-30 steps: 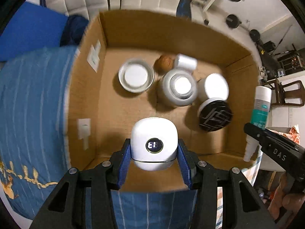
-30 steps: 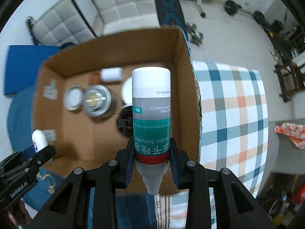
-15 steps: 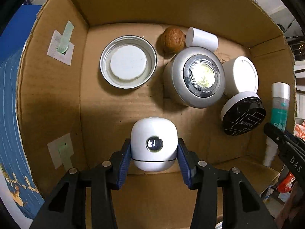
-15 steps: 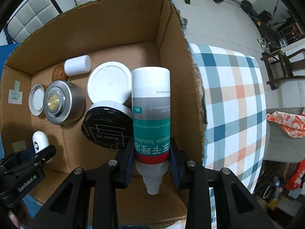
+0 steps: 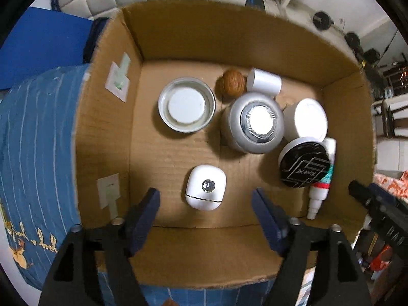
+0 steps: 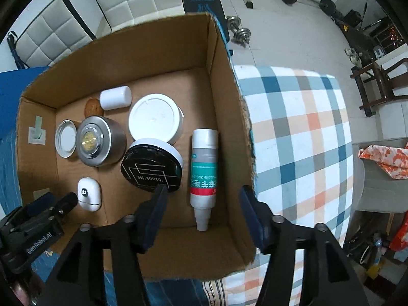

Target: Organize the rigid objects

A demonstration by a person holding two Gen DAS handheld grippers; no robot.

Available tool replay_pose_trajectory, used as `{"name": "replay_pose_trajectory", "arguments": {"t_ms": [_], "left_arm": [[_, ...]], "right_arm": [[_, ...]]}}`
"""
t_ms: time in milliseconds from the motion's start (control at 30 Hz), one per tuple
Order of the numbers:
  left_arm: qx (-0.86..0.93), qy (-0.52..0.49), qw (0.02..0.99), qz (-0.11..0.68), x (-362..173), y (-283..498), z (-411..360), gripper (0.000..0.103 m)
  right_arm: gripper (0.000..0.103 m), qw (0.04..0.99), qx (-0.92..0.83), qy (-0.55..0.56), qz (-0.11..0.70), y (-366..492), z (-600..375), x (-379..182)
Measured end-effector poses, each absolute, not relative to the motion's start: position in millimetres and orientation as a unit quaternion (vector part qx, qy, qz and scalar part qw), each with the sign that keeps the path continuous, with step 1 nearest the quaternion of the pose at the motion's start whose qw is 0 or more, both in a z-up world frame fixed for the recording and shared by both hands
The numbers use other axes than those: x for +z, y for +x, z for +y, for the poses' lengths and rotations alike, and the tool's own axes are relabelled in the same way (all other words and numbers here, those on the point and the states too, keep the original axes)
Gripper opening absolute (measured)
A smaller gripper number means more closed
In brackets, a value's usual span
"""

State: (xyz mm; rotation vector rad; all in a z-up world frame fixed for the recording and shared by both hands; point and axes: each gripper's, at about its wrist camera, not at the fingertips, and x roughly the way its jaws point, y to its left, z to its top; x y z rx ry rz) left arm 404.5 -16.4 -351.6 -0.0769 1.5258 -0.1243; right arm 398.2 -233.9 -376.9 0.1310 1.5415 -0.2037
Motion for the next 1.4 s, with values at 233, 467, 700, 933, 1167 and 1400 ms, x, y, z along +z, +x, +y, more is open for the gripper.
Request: {"name": "replay_pose_trajectory", "arguments": {"t_ms": [233, 467, 700, 933, 1167, 1400], "left_arm": [[-0.044, -0.026, 0.76, 0.648, -311, 376, -2, 0.094], [-0.045, -0.018, 0.776, 0.629, -290, 358, 2, 0.096], [-0.034, -0.012, 0.785, 0.619, -277, 342, 6, 0.096], [-0.039, -0.009, 0.808, 0.588, -237, 309, 4, 0.096], [-0.049, -0.018, 0.842, 0.537, -171, 254, 6, 0.096], [-0.051, -0.01, 0.865, 0.5, -108, 203, 12, 0.096]], "right_arm": [[0.071, 0.722, -0.072, 0.033, 0.688, 373, -213, -366], [0.102, 0.73, -0.055, 0.036, 0.68, 352, -197, -356], [0.103, 0.739, -0.062, 0.047, 0.669, 339, -197, -344], [0.103, 0.762, -0.06, 0.055, 0.642, 314, -200, -308], [0.103, 0.797, -0.046, 0.064, 0.599, 256, -200, -240], [0.103, 0.822, -0.025, 0.077, 0.564, 192, -200, -165]]}}
